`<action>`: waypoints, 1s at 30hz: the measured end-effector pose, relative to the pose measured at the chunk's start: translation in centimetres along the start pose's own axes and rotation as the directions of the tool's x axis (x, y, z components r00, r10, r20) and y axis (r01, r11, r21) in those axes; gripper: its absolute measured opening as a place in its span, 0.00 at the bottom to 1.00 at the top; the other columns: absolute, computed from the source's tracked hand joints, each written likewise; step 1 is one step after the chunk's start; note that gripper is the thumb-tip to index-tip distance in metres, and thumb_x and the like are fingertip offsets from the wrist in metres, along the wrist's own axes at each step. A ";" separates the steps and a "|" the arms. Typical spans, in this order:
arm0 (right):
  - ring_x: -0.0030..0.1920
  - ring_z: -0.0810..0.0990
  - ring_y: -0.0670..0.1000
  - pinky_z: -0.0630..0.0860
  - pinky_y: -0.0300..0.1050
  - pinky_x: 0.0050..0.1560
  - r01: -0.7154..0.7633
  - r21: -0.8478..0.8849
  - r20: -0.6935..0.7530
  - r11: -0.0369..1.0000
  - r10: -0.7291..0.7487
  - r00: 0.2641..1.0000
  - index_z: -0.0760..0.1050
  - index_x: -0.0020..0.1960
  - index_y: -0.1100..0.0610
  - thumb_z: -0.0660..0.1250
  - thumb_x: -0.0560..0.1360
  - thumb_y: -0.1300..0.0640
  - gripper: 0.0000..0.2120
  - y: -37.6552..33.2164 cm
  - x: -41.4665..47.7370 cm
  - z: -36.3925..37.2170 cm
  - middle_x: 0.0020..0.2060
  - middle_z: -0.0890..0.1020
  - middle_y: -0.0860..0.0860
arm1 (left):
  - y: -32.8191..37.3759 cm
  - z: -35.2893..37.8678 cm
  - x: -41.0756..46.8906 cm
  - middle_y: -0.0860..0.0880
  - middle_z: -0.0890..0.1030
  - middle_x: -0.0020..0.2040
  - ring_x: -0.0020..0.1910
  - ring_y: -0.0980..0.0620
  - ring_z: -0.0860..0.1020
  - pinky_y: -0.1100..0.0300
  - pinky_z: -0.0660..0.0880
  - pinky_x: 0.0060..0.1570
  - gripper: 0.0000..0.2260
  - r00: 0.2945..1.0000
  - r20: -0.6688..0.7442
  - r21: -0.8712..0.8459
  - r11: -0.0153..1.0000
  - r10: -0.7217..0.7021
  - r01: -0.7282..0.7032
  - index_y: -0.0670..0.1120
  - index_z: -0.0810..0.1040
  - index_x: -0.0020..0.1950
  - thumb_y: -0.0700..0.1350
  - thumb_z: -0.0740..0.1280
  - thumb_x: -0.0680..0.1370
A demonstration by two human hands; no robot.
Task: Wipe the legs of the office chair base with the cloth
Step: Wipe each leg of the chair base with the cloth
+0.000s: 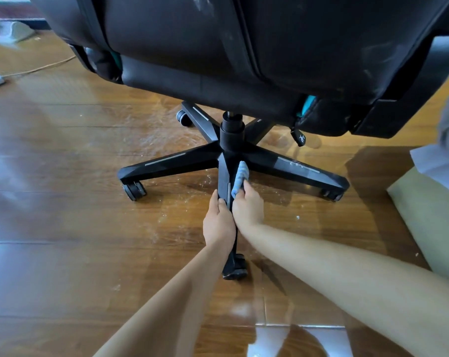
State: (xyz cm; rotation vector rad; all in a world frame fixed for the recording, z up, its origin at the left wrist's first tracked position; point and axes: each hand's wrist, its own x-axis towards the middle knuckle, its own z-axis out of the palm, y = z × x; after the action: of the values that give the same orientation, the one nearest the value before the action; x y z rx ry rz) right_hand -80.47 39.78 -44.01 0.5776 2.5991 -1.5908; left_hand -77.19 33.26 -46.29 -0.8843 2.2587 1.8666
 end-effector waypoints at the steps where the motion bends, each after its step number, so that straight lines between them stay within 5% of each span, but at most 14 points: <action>1: 0.69 0.76 0.57 0.73 0.48 0.63 -0.021 0.002 0.005 1.000 0.021 1.000 0.65 0.79 0.50 0.54 0.85 0.55 0.22 -0.8 1.1 -0.1 0.71 0.75 0.54 | 0.0 -0.1 -0.3 0.61 0.80 0.52 0.46 0.58 0.80 0.59 0.75 0.40 0.22 1.000 0.004 0.020 1.000 0.016 -0.016 0.61 0.62 0.84 0.53 0.52 0.89; 5: 0.64 0.78 0.60 0.77 0.53 0.62 -0.100 -0.094 0.002 0.990 0.101 0.995 0.66 0.77 0.49 0.56 0.84 0.56 0.22 -2.8 3.9 -0.3 0.68 0.76 0.56 | -0.1 -0.1 -0.9 0.59 0.82 0.51 0.43 0.55 0.82 0.61 0.76 0.35 0.27 0.996 0.033 0.094 0.992 0.084 -0.087 0.61 0.56 0.85 0.55 0.58 0.86; 10: 0.61 0.80 0.60 0.79 0.52 0.57 -0.113 -0.298 0.044 0.948 0.131 0.990 0.69 0.74 0.52 0.55 0.85 0.52 0.19 -2.7 3.4 -0.7 0.64 0.78 0.57 | -0.5 0.1 -0.6 0.54 0.78 0.70 0.62 0.48 0.81 0.51 0.83 0.56 0.41 0.992 0.057 0.284 0.950 0.117 -0.128 0.62 0.49 0.86 0.53 0.70 0.80; 13: 0.59 0.80 0.60 0.77 0.49 0.52 -0.144 -0.445 0.045 0.884 0.183 0.982 0.69 0.69 0.59 0.56 0.85 0.52 0.17 -2.9 2.5 -1.1 0.62 0.78 0.58 | -0.4 0.2 -0.7 0.51 0.75 0.73 0.65 0.45 0.80 0.51 0.81 0.55 0.43 0.993 0.041 0.392 0.912 0.115 -0.122 0.60 0.46 0.87 0.43 0.70 0.81; 18: 0.63 0.79 0.60 0.77 0.47 0.57 -0.107 -0.604 0.123 0.790 0.226 0.966 0.64 0.74 0.64 0.59 0.84 0.58 0.20 -4.6 2.5 -1.1 0.67 0.75 0.60 | 0.2 0.1 -0.8 0.49 0.77 0.71 0.62 0.42 0.81 0.47 0.82 0.54 0.43 0.992 0.051 0.462 0.878 0.115 -0.126 0.59 0.46 0.86 0.48 0.71 0.80; 21: 0.43 0.80 0.56 0.77 0.45 0.43 -0.028 -0.631 0.193 0.775 0.192 0.962 0.73 0.62 0.63 0.61 0.82 0.59 0.11 -6.5 2.9 -1.8 0.52 0.81 0.57 | 0.4 -0.2 -0.6 0.47 0.77 0.71 0.58 0.41 0.82 0.46 0.83 0.51 0.42 0.993 0.066 0.524 0.844 0.099 -0.119 0.59 0.45 0.86 0.48 0.69 0.81; 26: 0.32 0.69 0.53 0.71 0.43 0.35 0.165 -0.746 0.413 0.645 0.253 0.875 0.70 0.38 0.62 0.57 0.82 0.68 0.14 -10.0 3.8 -3.5 0.36 0.72 0.55 | 0.7 -3.1 0.2 0.47 0.79 0.67 0.53 0.42 0.82 0.47 0.83 0.48 0.44 0.991 0.112 0.612 0.780 0.077 -0.130 0.58 0.44 0.87 0.47 0.69 0.79; 30: 0.45 0.77 0.57 0.79 0.56 0.59 0.376 -0.756 0.596 0.536 0.326 0.734 0.74 0.43 0.60 0.63 0.80 0.65 0.07 -10.5 6.1 -3.0 0.44 0.78 0.59 | 0.8 -7.3 1.9 0.46 0.78 0.72 0.58 0.40 0.81 0.51 0.80 0.51 0.46 0.976 0.198 0.672 0.713 0.090 -0.202 0.57 0.44 0.87 0.47 0.72 0.78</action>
State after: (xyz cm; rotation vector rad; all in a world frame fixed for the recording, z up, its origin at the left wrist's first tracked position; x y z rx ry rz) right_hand -89.11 39.94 -35.03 -0.1543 2.2998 -0.1856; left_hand -77.01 25.89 -44.54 -0.4218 2.6570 0.9003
